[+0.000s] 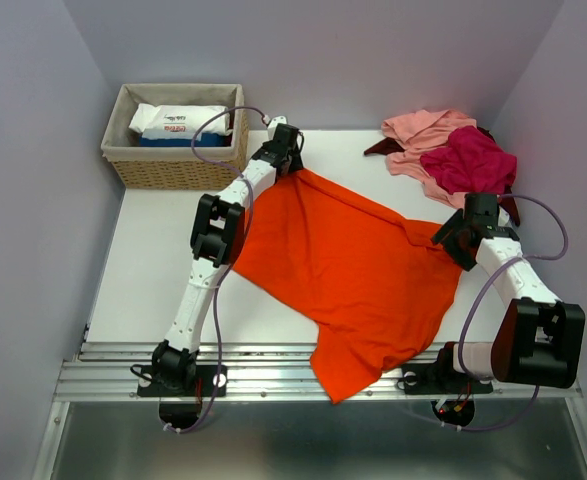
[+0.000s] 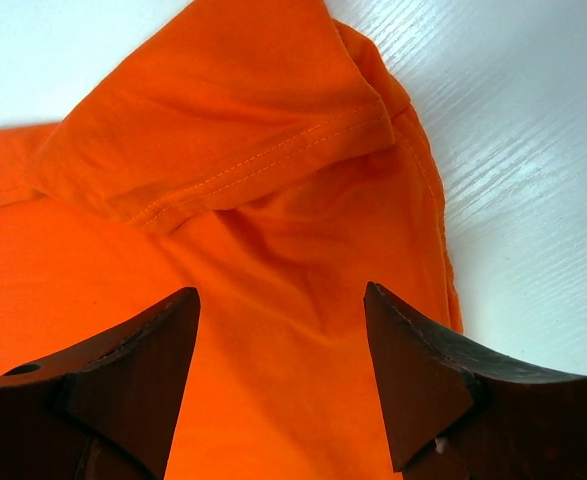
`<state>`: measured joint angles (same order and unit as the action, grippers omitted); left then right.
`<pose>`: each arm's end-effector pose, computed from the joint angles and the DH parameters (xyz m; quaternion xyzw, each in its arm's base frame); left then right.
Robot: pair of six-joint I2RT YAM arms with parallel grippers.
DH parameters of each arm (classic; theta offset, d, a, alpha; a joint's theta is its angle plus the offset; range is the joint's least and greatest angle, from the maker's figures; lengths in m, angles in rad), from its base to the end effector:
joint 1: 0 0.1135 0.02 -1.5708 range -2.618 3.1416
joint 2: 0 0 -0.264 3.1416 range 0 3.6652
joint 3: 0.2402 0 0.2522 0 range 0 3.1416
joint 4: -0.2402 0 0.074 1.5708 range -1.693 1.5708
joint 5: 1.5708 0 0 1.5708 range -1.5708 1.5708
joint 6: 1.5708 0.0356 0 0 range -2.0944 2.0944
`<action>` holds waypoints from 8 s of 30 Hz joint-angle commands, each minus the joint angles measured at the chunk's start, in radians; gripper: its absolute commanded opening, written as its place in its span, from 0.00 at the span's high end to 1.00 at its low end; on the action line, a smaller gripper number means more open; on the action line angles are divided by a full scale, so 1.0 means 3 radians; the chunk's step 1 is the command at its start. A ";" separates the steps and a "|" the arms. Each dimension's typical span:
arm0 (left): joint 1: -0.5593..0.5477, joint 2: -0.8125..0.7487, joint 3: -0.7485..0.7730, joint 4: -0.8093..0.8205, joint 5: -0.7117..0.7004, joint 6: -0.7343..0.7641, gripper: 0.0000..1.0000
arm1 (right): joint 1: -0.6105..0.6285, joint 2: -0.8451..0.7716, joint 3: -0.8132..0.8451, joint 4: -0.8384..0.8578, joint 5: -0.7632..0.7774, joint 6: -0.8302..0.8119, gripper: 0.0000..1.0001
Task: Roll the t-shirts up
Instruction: Fold the T-shirt at the center of the board.
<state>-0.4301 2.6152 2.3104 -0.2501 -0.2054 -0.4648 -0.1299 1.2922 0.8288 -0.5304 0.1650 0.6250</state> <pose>0.5415 -0.2404 0.1725 -0.0649 0.8681 -0.1286 0.4749 0.2500 -0.0386 0.2200 0.3739 0.8795 -0.0071 0.2943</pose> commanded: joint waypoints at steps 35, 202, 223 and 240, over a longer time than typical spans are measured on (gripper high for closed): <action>0.0048 -0.0516 0.0112 0.0179 0.0265 0.0159 1.00 | -0.0600 0.0790 0.0423 0.0438 -0.0110 0.0079 0.55; 0.0467 -0.0940 -0.0456 -0.1242 0.0583 0.1217 1.00 | 0.0627 -0.1444 -0.0032 -0.1678 -0.1593 -0.0493 0.99; 0.0309 -0.0976 -0.0042 -0.1191 0.1227 0.1171 0.41 | 0.0873 -0.1035 0.0086 -0.1434 -0.0612 0.0085 0.21; 0.0212 -0.0536 -0.0200 -0.0971 0.1196 0.1094 0.44 | 0.0157 0.0304 0.0009 -0.0016 -0.0274 0.0090 0.65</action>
<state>-0.3775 2.4248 2.2578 -0.5610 0.1753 -0.1291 -0.0513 1.3392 0.8265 -0.6495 0.0536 0.6724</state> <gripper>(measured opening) 0.567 0.349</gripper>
